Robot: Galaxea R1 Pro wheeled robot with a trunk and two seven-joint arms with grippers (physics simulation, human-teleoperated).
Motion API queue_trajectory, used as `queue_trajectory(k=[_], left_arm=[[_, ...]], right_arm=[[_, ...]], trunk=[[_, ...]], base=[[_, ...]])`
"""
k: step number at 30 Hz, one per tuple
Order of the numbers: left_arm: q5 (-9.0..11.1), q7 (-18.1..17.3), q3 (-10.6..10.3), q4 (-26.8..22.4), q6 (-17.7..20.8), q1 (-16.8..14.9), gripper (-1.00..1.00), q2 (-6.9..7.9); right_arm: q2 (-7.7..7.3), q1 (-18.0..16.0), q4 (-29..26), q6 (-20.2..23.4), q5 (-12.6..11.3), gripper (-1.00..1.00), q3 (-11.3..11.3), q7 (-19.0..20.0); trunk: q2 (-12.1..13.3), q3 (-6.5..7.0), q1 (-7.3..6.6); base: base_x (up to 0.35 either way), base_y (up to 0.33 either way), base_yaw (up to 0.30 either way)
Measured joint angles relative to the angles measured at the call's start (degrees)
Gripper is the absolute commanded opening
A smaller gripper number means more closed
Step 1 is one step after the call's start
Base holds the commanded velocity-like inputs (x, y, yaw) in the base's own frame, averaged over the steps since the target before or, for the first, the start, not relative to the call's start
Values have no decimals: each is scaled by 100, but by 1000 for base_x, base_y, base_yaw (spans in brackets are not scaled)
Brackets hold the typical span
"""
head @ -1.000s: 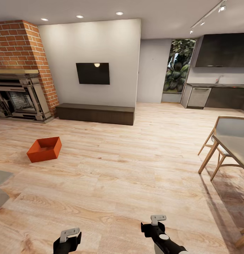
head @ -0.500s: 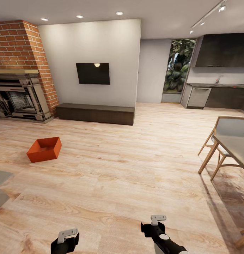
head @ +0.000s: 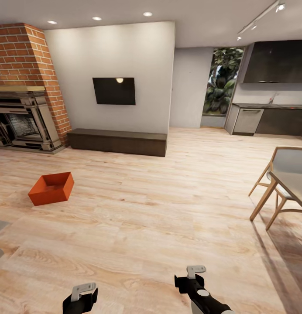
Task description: Move the two storage containers from the living room to the garage. In the garage, place one container on the floor and stack the other container on top of it (either order is fine).
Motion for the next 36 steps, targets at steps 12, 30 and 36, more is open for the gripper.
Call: queue_trajectory(k=[12,30,36], left_arm=[[3,0,-8,-1,0,0,100,14],[-1,0,-5,193,41,-145,100,41],[-5,0,-2,497,62,-602,100,170]], right_arm=[[-9,0,240,0,0,100,0,-22],[-12,7,372,1,-8,100,1,-38],[-18,8,374,0,-8,100,0,-38]], trunk=[[0,0,1],[1,0,1],[0,0,1]], base=[[23,0,0],[1,0,0],[0,0,0]])
